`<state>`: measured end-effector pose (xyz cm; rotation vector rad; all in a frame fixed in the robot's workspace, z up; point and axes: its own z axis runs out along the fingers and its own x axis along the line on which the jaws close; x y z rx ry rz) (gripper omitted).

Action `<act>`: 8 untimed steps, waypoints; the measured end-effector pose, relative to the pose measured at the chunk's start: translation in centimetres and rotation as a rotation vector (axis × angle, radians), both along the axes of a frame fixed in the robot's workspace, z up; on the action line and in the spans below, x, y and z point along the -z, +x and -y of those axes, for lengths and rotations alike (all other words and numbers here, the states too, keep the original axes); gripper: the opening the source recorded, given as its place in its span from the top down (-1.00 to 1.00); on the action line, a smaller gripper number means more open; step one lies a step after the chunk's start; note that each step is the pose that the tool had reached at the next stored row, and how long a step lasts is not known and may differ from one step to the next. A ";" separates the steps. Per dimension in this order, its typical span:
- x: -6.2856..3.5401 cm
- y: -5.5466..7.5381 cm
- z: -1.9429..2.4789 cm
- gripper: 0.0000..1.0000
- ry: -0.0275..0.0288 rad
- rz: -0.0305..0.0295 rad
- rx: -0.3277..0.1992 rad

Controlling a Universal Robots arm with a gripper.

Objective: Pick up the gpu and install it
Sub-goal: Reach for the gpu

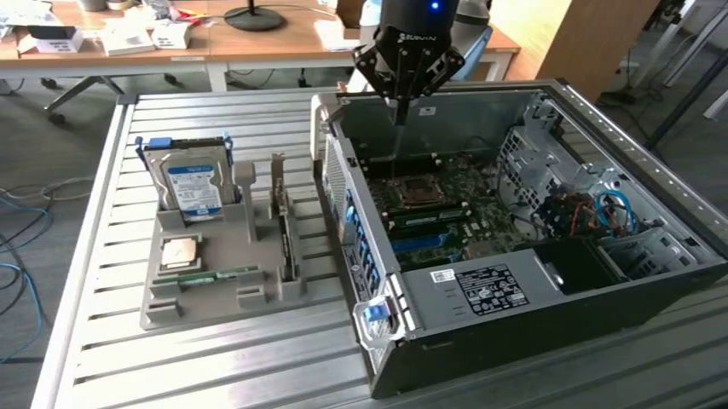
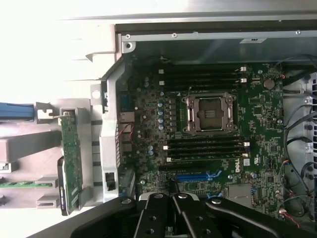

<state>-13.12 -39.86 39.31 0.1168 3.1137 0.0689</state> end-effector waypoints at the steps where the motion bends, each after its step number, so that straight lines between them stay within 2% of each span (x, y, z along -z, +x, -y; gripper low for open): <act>1: 0.00 -0.2 -0.01 0.79 0.0000 0.0000 0.000; 8: 0.02 -1.7 -0.08 0.79 0.0000 0.0000 0.000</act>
